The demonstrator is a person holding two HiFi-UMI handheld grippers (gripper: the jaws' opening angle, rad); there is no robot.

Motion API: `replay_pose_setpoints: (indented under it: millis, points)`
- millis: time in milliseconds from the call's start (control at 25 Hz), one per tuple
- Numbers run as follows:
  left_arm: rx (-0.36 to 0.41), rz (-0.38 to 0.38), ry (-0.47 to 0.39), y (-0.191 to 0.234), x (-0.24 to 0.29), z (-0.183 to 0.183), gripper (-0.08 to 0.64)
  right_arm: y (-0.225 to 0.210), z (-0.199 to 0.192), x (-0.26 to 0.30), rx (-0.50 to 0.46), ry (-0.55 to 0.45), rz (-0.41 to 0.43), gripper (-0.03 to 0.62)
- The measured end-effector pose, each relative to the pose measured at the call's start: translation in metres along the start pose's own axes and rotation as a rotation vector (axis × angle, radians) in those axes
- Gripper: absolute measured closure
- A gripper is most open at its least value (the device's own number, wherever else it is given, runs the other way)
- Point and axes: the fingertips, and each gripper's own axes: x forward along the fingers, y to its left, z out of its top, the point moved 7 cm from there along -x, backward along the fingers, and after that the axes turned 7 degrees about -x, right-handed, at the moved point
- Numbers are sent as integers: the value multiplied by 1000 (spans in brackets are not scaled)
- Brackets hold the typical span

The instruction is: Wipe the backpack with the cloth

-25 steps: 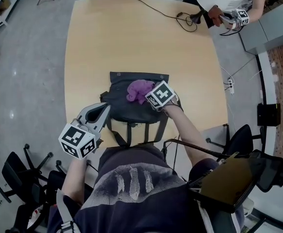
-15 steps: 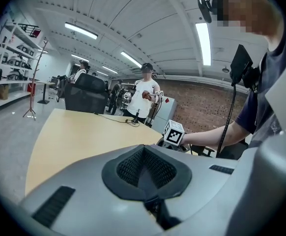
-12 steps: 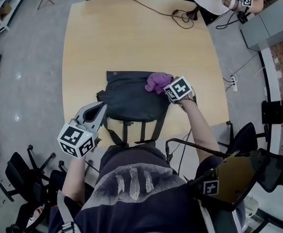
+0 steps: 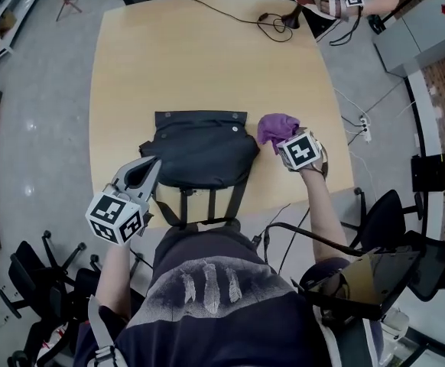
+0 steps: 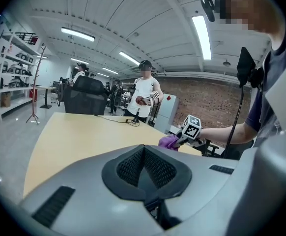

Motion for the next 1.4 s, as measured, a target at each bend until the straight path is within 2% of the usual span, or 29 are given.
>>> replay_pose_setpoints:
  millis: [120,320,480,600,760,880,1000,1120,1200,1360,1400]
  points:
    - [11,-16,15,-10,8,0,554,34,-7,13,-6,19,74,492]
    - [54,-32,25,-32,15,2,554,84,22,15,-219,-25,19,492]
    - [36,-14,24,-35,6,-7,554,116,34,8,-244,-58,62,492]
    - [18,-5,22,-32,1,-16,554,136,48,8,-318,-58,69,492]
    - [4,1,12,-31,-4,-20,554,178,70,2,-408,-106,154,492]
    - [-4,15,4,-29,-9,-22,554,211,86,0,-525,-128,184,494]
    - [-18,40,-5,-26,-17,-25,554,240,99,-1,-605,-148,254,494]
    - [-36,75,-18,-21,-27,-30,554,260,107,2,-697,-148,281,493]
    - [-49,103,-26,-14,-36,-32,554,272,116,1,-679,-178,365,494]
    - [-80,159,-44,1,-53,-35,554,306,136,-5,-650,-245,602,494]
    - [-88,172,-53,5,-57,-35,554,314,143,-8,-617,-266,675,493]
